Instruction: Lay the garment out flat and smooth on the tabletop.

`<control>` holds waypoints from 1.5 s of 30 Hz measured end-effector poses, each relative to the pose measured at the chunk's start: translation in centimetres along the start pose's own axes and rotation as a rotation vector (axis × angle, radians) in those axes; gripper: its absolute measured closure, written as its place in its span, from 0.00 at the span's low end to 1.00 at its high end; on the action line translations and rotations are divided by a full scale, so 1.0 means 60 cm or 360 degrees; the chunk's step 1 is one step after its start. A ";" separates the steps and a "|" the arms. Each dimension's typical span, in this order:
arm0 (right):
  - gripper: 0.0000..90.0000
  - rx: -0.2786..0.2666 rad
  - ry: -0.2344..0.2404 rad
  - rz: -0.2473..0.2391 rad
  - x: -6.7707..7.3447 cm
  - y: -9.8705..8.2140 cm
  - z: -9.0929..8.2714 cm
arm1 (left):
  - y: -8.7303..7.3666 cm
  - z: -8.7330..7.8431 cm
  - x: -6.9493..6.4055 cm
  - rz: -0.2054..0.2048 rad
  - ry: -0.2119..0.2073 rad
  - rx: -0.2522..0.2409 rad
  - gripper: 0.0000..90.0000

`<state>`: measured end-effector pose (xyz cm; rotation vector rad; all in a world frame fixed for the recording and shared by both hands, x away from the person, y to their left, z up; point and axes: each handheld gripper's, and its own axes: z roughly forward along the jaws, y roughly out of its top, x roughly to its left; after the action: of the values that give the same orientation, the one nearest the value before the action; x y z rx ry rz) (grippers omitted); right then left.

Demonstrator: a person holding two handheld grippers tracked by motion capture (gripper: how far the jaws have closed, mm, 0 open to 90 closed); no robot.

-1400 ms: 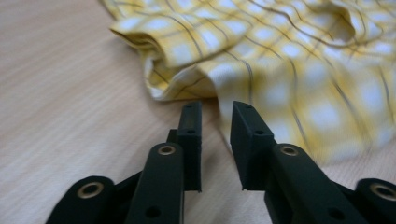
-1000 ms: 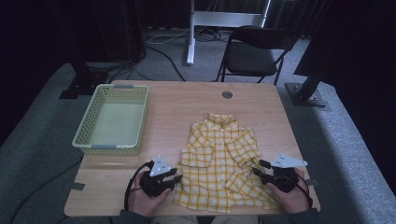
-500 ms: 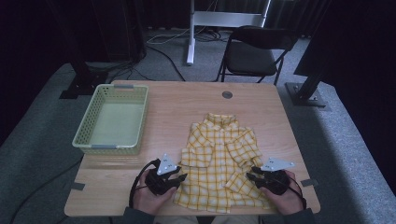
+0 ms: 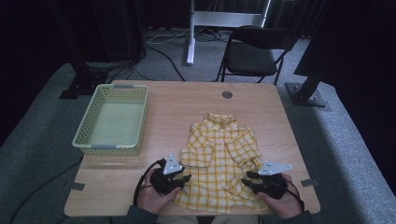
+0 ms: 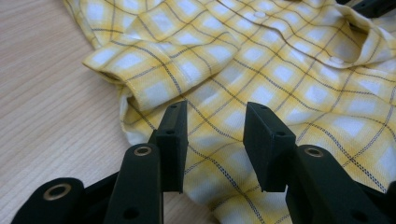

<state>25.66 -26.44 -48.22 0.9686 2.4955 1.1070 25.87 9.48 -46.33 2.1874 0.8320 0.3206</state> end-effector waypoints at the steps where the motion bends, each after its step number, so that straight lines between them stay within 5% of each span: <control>1: 0.68 -0.0003 0.0026 -0.0003 0.005 0.000 0.000 | 0.000 0.001 -0.001 -0.0003 -0.0001 0.0003 0.67; 14: 0.65 -0.0062 0.0182 0.0004 0.022 0.005 -0.014 | 0.003 0.014 -0.008 0.0012 -0.0027 0.0029 0.65; 21: 0.65 -0.0071 0.0189 -0.0016 0.025 0.008 -0.020 | 0.004 0.018 -0.010 0.0017 -0.0037 0.0033 0.65; 30: 0.64 0.0002 0.0265 -0.0098 0.041 0.010 -0.014 | 0.003 0.030 -0.016 0.0034 -0.0038 0.0084 0.65; 34: 0.62 -0.0001 0.0215 -0.0084 0.038 0.009 -0.009 | 0.005 0.035 -0.015 0.0031 -0.0025 0.0106 0.64; 41: 0.62 -0.0033 -0.0030 -0.0023 0.016 0.003 -0.011 | 0.006 0.038 -0.012 0.0028 -0.0009 0.0102 0.65; 45: 0.62 -0.0029 -0.0083 -0.0023 0.010 0.001 -0.014 | 0.006 0.039 -0.011 0.0034 0.0007 0.0105 0.64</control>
<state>24.84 -26.47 -47.60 0.9603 2.4434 1.0839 26.61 7.52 -47.60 2.2590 0.8331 0.3128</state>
